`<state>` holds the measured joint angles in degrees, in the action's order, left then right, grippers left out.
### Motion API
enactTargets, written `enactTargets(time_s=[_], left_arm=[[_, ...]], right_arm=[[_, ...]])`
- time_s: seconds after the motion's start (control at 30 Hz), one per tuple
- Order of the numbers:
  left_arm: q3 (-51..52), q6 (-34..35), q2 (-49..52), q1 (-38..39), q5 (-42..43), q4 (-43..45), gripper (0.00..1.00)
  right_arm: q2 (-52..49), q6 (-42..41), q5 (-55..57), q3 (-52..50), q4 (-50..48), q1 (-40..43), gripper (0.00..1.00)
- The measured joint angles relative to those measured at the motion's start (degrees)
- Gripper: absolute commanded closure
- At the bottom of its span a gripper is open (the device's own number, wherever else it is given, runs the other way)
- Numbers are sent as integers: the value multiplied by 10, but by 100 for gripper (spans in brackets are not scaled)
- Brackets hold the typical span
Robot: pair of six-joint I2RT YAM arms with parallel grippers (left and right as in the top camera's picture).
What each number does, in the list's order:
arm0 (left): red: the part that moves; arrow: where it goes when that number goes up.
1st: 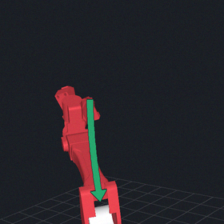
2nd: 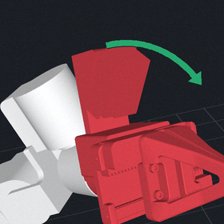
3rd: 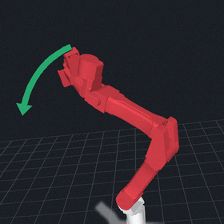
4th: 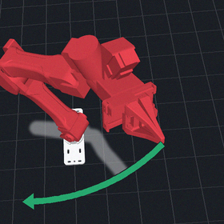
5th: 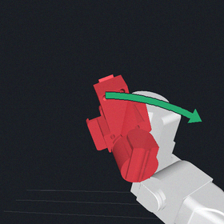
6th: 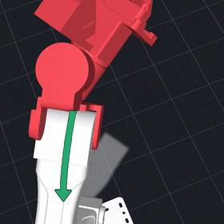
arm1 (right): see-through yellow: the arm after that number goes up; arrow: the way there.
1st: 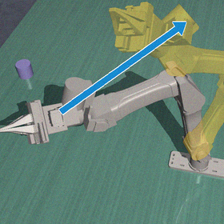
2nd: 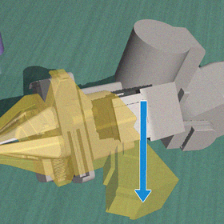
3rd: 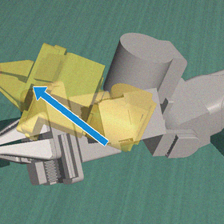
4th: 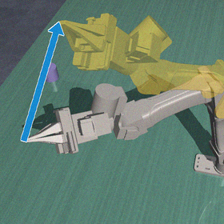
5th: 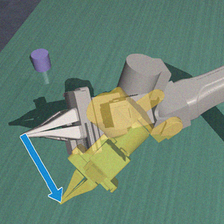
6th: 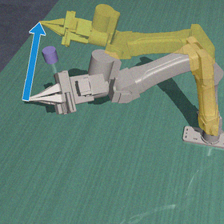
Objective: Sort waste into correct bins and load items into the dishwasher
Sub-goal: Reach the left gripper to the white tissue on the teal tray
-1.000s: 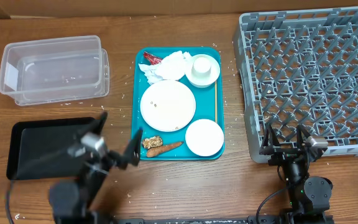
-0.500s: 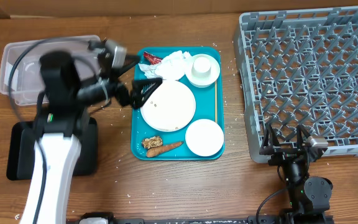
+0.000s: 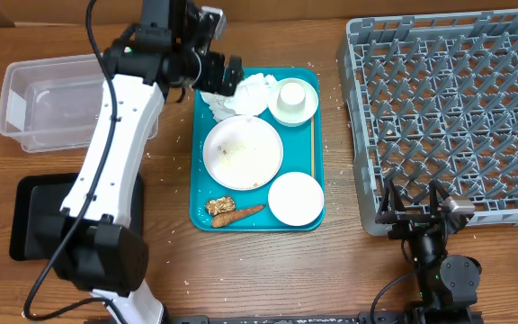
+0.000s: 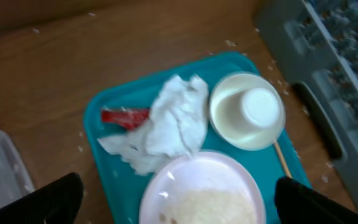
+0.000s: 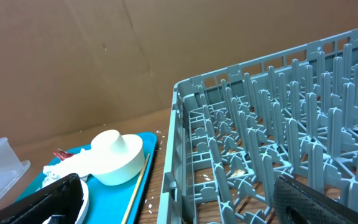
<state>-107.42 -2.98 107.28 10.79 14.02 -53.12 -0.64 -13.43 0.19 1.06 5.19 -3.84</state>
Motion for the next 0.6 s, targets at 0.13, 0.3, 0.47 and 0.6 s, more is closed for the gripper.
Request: enactTargets(time_s=[0.13, 0.3, 0.47, 0.6], left_arm=[[-6, 0, 43, 0, -9, 60, 0], [-6, 2, 101, 0, -4, 76, 0], [-6, 30, 163, 3, -6, 87, 32], [-6, 40, 202, 17, -8, 105, 32]], right_arm=[[0, 0, 0, 0, 0, 0, 0], [0, 0, 0, 0, 0, 0, 0], [0, 0, 0, 0, 0, 0, 0], [0, 0, 0, 0, 0, 0, 0]])
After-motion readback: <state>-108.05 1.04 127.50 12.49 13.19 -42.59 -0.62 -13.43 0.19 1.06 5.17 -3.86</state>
